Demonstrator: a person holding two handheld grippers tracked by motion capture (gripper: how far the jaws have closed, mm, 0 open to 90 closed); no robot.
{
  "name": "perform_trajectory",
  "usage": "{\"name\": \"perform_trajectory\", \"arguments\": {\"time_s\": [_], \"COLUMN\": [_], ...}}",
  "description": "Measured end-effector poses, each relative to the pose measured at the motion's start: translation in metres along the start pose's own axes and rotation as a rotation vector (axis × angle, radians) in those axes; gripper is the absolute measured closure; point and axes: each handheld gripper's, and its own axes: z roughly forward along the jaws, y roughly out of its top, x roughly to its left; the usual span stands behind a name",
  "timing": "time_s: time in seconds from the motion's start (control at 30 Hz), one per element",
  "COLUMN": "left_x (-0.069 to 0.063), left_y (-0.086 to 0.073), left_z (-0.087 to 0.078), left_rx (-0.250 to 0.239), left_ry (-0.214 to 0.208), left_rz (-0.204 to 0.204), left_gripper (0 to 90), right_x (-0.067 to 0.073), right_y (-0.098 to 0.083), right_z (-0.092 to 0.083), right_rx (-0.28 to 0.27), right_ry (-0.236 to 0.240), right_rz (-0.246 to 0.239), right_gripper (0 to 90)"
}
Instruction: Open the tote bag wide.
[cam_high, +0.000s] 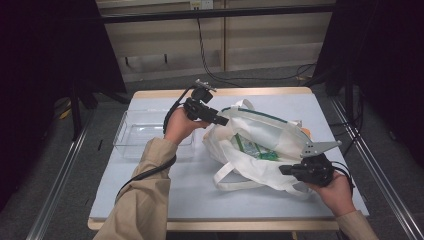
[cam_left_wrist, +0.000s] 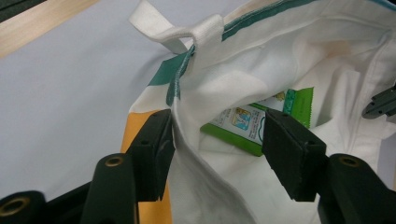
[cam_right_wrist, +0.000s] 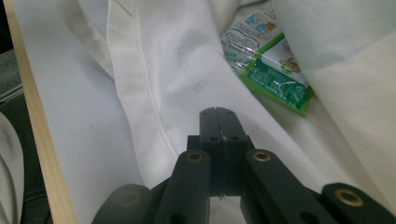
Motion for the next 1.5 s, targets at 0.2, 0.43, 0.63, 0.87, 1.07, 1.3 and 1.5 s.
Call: {"name": "perform_trajectory", "arguments": {"time_s": [0.2,0.43,0.63,0.87,1.07,1.3,1.5], "left_x": [-0.002,-0.007,-0.017,-0.031,-0.040,-0.043,-0.047], "left_y": [-0.004,-0.009,-0.010,-0.010,-0.012,-0.017,-0.021], "left_z": [-0.009,-0.019,-0.025,-0.023,-0.018,-0.011,-0.005], "left_rx": [0.014,0.001,-0.004,0.031,0.039,0.037,0.043], "left_ry": [0.003,0.001,-0.024,-0.040,-0.060,-0.052,-0.051], "left_rz": [0.023,0.017,0.031,0.080,0.097,0.105,0.104], "left_gripper": [43.1,45.0,51.6,64.9,75.9,82.8,85.7], "right_x": [-0.002,-0.006,-0.012,-0.014,-0.016,-0.020,-0.023], "right_y": [0.008,0.014,0.018,0.026,0.031,0.037,0.040], "right_z": [-0.004,-0.007,-0.009,-0.010,-0.009,-0.008,-0.007], "right_rx": [-0.014,-0.018,-0.024,-0.010,-0.009,0.001,0.006], "right_ry": [-0.003,-0.008,-0.018,-0.027,-0.027,-0.030,-0.025], "right_rz": [-0.002,0.007,0.028,0.019,0.014,0.014,0.022], "right_gripper": [90.0,90.0,88.5,86.5,83.4,77.1,75.0]}}
